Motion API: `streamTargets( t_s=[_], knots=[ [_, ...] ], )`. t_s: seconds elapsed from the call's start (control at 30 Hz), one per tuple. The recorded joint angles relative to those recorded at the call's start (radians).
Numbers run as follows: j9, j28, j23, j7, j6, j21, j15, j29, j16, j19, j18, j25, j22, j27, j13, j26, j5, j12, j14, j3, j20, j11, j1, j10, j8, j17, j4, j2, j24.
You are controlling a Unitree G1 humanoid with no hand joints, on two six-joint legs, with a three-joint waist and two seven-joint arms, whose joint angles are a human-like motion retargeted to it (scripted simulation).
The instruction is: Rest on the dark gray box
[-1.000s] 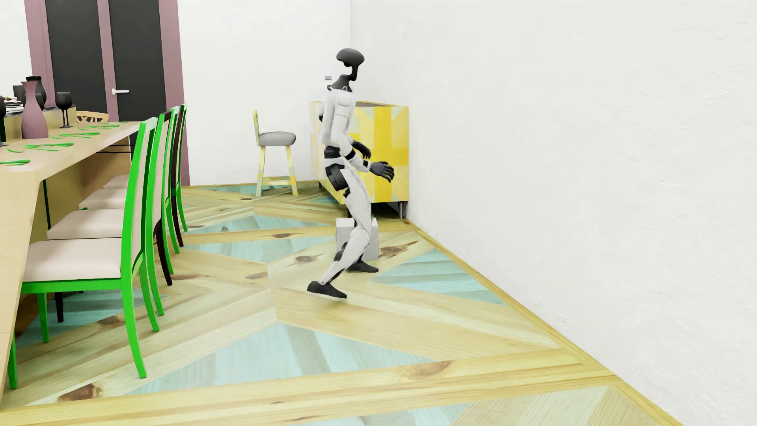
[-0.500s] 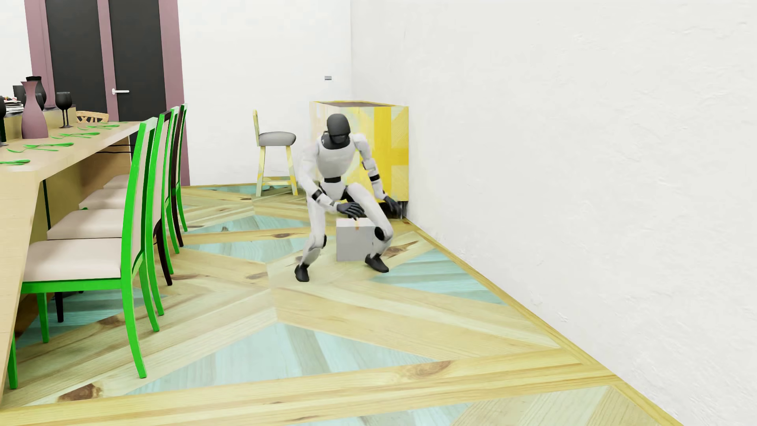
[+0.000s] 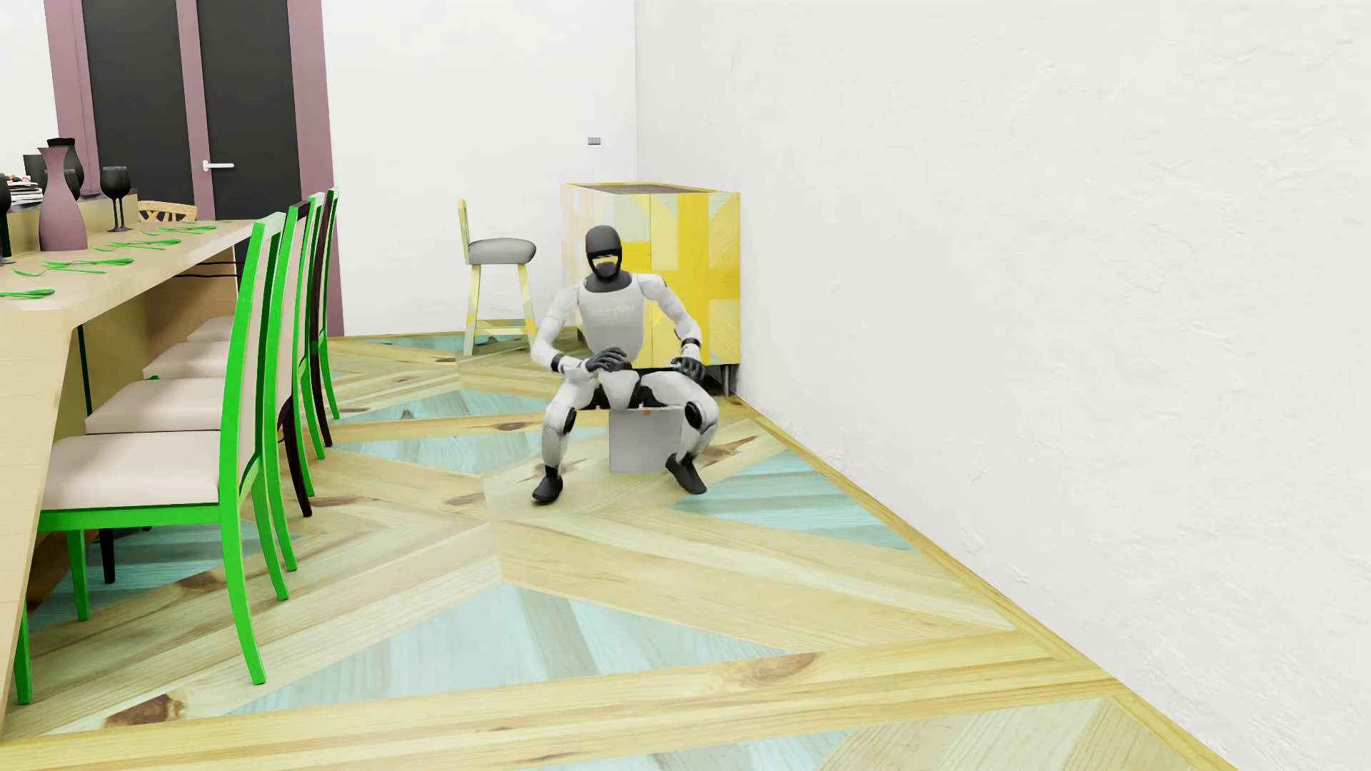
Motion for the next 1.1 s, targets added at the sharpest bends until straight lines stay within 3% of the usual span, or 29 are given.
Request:
streamTargets(
  t_s=[0.03,0.07,0.1,0.13,0.2,0.23,0.27,0.3,0.33,0.37,0.4,0.47,0.53,0.57,0.67,0.83,0.97,1.1],
  knots=[
    [-0.005,0.021,-0.076,-0.049,0.004,-0.077,-0.009,0.058,-0.001,0.02,-0.017,-0.021,-0.036,-0.017,0.075,0.061,-0.007,-0.01,0.003,0.011,-0.036,-0.013,-0.043,0.0,-0.008,0.001,-0.017,0.051,0.032],
    [-0.015,-0.04,-0.124,-0.06,-0.003,-0.148,-0.001,0.105,-0.003,0.015,-0.008,-0.053,-0.082,-0.067,0.164,0.013,-0.026,-0.018,0.002,0.018,-0.073,-0.016,-0.062,-0.025,-0.01,0.013,-0.059,0.08,0.064],
    [-0.025,-0.123,-0.165,-0.067,-0.009,-0.212,0.008,0.164,-0.013,0.022,-0.062,-0.08,-0.123,-0.055,0.27,-0.017,-0.042,-0.026,0.036,0.026,-0.11,-0.025,-0.069,-0.073,-0.018,0.027,-0.101,0.117,0.078],
    [-0.036,-0.226,-0.174,-0.061,-0.011,-0.249,0.017,0.24,-0.023,0.035,-0.078,-0.114,-0.146,-0.095,0.359,-0.061,-0.052,-0.04,0.072,0.032,-0.14,-0.034,-0.057,-0.127,-0.017,0.046,-0.134,0.15,0.095],
    [-0.059,-0.432,-0.138,-0.04,-0.022,-0.327,0.093,0.39,-0.043,0.088,-0.063,-0.169,-0.124,-0.146,0.483,-0.15,-0.087,-0.099,0.121,0.055,-0.215,-0.039,-0.003,-0.204,-0.005,0.079,-0.196,0.17,0.113],
    [-0.066,-0.49,-0.093,-0.032,-0.034,-0.335,0.106,0.419,-0.047,0.101,-0.053,-0.176,-0.084,-0.151,0.509,-0.164,-0.09,-0.126,0.171,0.06,-0.242,-0.038,0.037,-0.241,0.005,0.106,-0.208,0.166,0.132],
    [-0.078,-0.539,-0.042,-0.034,-0.04,-0.333,0.049,0.405,-0.056,0.099,-0.048,-0.204,-0.036,-0.169,0.53,-0.164,-0.091,-0.138,0.122,0.064,-0.262,-0.035,0.081,-0.269,0.007,0.128,-0.22,0.175,0.135],
    [-0.083,-0.548,-0.003,-0.018,-0.03,-0.337,0.022,0.356,-0.062,0.058,-0.008,-0.218,0.02,-0.153,0.536,-0.16,-0.1,-0.147,0.117,0.065,-0.29,-0.042,0.091,-0.273,-0.013,0.143,-0.239,0.2,0.135],
    [-0.086,-0.475,0.054,-0.019,-0.033,-0.334,0.035,0.306,-0.06,0.06,-0.005,-0.214,0.07,-0.144,0.521,-0.192,-0.105,-0.158,0.139,0.063,-0.297,-0.061,0.093,-0.274,-0.025,0.159,-0.237,0.222,0.135],
    [-0.087,-0.434,0.102,-0.024,-0.044,-0.32,0.071,0.28,-0.056,0.061,-0.013,-0.206,0.09,-0.12,0.504,-0.172,-0.106,-0.169,0.143,0.063,-0.317,-0.091,0.104,-0.276,-0.031,0.164,-0.242,0.24,0.107],
    [-0.096,-0.448,0.125,-0.018,-0.052,-0.314,0.078,0.304,-0.044,0.046,0.003,-0.213,0.088,-0.117,0.491,-0.166,-0.103,-0.173,0.125,0.059,-0.326,-0.087,0.117,-0.277,-0.045,0.159,-0.239,0.241,0.103],
    [-0.106,-0.515,0.144,-0.025,-0.057,-0.314,0.081,0.332,-0.042,0.072,0.005,-0.204,0.128,-0.143,0.482,-0.207,-0.109,-0.199,0.112,0.061,-0.347,-0.086,0.127,-0.272,-0.042,0.151,-0.236,0.247,0.101],
    [-0.124,-0.482,0.171,-0.03,-0.057,-0.305,0.079,0.321,-0.059,0.073,0.004,-0.163,0.167,-0.138,0.47,-0.185,-0.109,-0.192,0.101,0.061,-0.349,-0.084,0.127,-0.264,-0.043,0.136,-0.233,0.241,0.077],
    [-0.124,-0.445,0.195,-0.028,-0.068,-0.283,0.073,0.299,-0.057,0.066,0.003,-0.171,0.178,-0.139,0.447,-0.177,-0.102,-0.189,0.099,0.049,-0.331,-0.082,0.127,-0.263,-0.037,0.143,-0.226,0.231,0.068],
    [-0.132,-0.408,0.226,-0.034,-0.069,-0.253,0.087,0.252,-0.072,0.049,0.003,-0.16,0.191,-0.108,0.431,-0.158,-0.09,-0.165,0.094,0.039,-0.327,-0.078,0.123,-0.255,-0.037,0.16,-0.217,0.224,0.089],
    [-0.14,-0.348,0.238,-0.041,-0.07,-0.26,0.078,0.246,-0.085,0.053,-0.001,-0.2,0.218,-0.102,0.428,-0.123,-0.084,-0.169,0.085,0.042,-0.34,-0.069,0.108,-0.248,-0.022,0.189,-0.216,0.201,0.099],
    [-0.158,-0.388,0.199,-0.051,-0.071,-0.312,0.081,0.371,-0.085,0.054,-0.018,-0.212,0.209,-0.16,0.379,-0.154,-0.096,-0.193,0.09,0.039,-0.304,-0.061,0.054,-0.246,-0.01,0.174,-0.216,0.139,0.128],
    [-0.155,-0.386,0.173,-0.045,-0.072,-0.324,0.067,0.389,-0.078,0.062,-0.027,-0.215,0.186,-0.168,0.367,-0.161,-0.1,-0.183,0.069,0.031,-0.285,-0.05,0.036,-0.241,-0.003,0.176,-0.212,0.115,0.126]
  ],
)
